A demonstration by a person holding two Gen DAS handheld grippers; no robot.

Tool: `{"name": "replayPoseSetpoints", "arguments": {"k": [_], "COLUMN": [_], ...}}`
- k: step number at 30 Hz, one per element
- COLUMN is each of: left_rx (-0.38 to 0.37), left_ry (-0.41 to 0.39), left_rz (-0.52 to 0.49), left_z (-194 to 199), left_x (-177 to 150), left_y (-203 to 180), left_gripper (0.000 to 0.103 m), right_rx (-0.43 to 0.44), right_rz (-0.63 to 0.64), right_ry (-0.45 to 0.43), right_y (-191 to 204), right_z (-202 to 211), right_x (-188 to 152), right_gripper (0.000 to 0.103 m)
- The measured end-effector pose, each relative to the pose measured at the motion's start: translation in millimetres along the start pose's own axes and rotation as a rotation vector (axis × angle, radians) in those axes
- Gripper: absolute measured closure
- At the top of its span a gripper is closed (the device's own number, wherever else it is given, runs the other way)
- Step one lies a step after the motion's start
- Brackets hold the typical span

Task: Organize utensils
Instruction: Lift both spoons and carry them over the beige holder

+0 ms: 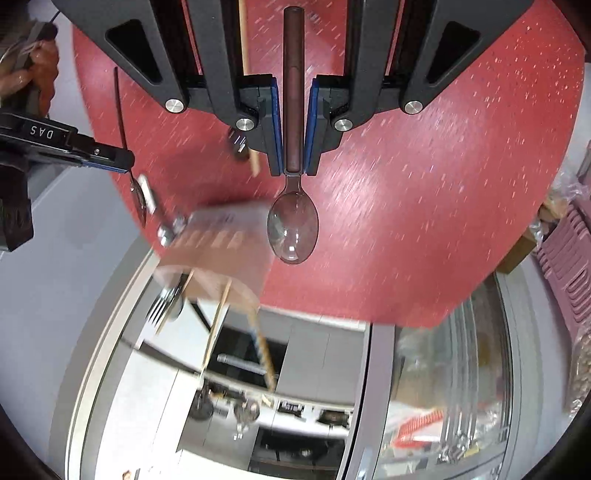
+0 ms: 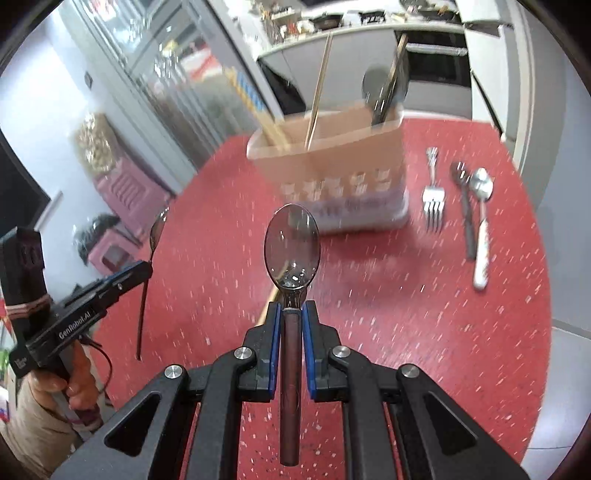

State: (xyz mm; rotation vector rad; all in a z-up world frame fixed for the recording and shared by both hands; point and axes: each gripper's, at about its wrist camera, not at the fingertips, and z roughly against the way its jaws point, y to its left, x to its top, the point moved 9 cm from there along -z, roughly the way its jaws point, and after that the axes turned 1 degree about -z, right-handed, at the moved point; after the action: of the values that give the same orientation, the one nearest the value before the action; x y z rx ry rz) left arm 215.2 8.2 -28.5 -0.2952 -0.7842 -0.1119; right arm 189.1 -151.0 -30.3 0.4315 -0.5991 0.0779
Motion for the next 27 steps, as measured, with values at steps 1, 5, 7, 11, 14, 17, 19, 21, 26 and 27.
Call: {"name": "replayPoseSetpoints", "arguments": {"k": [1,5,7,11,14,17,19,21,26,27], "left_rx": [-0.006,-0.037,-0.043,-0.053,-0.055,-0.054,-0.053,-0.053,-0.047,-0.048], "left_ry": [-0.018,-0.075,-0.097,-0.145,-0.184,-0.212,-0.231,-0.246,-0.291,-0.3], "left_rz": [0.001,0.01,0.017,0.037,0.05,0.061,0.07,0.077,0.081,0.083], "left_z": [2,4,1,-2,-8,-17,-23,-29,-47,-50], "left_x": [8,37,52,81,104,124,134,144,164,167], "left_y": [-5,-21,-27,-34,-42,-46,-48,-49,-53,-55], "left_gripper": [0.067,0.067,0.067,0.067,0.067,0.067,0.067,0.067,0.067,0.067], "right_rx": [0.001,-0.007,-0.009,-0.007,-0.004,0.009,0.013,0.019,0.018,0.015], "right_rz": [-0.004,-0.016,-0.022,-0.039,-0.047,-0.06,-0.065,-0.071,-0.059,-0.053], "right_ry": [-0.018,-0.092,-0.119,-0.176,-0.204,-0.224,-0.244,-0.265,-0.332,-0.346], "right_y": [-1,-7,-5,-10,-13,-17,-19,-21,-25,-25], "right_z": [5,24,24,33,34,30,28,25,17,15], "right_x": [7,39,57,87,107,126,140,154,187,192], "right_gripper": [0.09,0.09,0.09,0.09,0.09,0.09,0.09,0.09,0.09,0.09]}}
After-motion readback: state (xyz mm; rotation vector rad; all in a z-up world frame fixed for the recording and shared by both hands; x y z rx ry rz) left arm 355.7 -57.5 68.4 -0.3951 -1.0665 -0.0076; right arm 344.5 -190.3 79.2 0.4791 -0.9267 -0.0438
